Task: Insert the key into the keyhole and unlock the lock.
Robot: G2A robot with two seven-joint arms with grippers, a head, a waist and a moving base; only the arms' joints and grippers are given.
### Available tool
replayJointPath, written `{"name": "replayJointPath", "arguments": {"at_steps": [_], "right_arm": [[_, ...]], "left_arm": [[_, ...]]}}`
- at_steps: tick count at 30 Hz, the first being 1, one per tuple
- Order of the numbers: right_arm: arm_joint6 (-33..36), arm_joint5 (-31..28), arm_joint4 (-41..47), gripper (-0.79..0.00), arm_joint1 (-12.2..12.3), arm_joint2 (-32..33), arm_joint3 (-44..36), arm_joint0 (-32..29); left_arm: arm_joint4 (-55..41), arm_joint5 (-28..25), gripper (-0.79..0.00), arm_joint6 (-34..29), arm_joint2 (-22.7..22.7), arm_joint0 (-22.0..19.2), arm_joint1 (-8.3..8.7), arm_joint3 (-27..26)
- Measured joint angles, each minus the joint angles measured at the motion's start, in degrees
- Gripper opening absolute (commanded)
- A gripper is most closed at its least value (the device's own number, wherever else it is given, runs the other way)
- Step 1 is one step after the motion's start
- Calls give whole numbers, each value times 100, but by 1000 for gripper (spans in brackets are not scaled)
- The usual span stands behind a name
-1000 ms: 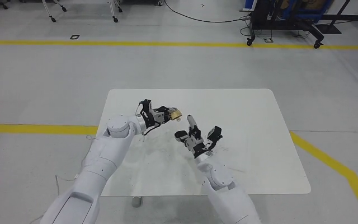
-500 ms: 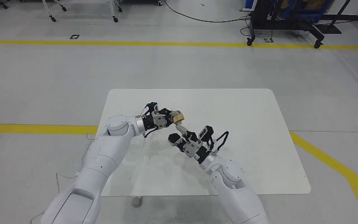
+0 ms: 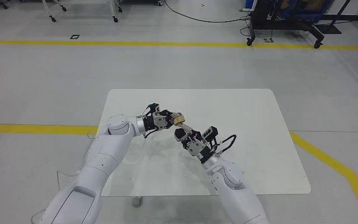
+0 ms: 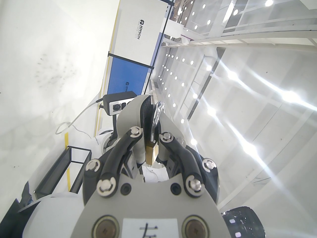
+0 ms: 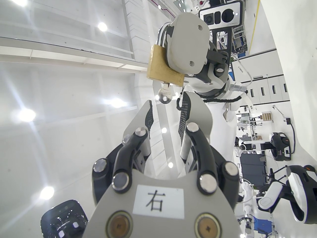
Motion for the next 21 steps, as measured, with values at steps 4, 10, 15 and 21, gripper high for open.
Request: {"name": "replayJointPath", "arguments": {"at_steps": [4, 10, 15, 21], "right_arm": [[-60, -27, 16, -576, 2, -56, 45, 50], [-527, -259, -152, -785, -11, -152, 67, 94], [-882, -462, -236, -785, -26, -237, 27, 81], [-899, -597, 89, -785, -47, -300, 33, 91]], "left_arm": [[10, -31, -785, -14, 9, -10, -5, 18], [19, -56, -785, -54, 20, -12, -11, 25], [37, -155, -785, -81, 22, -7, -12, -4], [187, -565, -785, -26, 38, 44, -10, -155]]}}
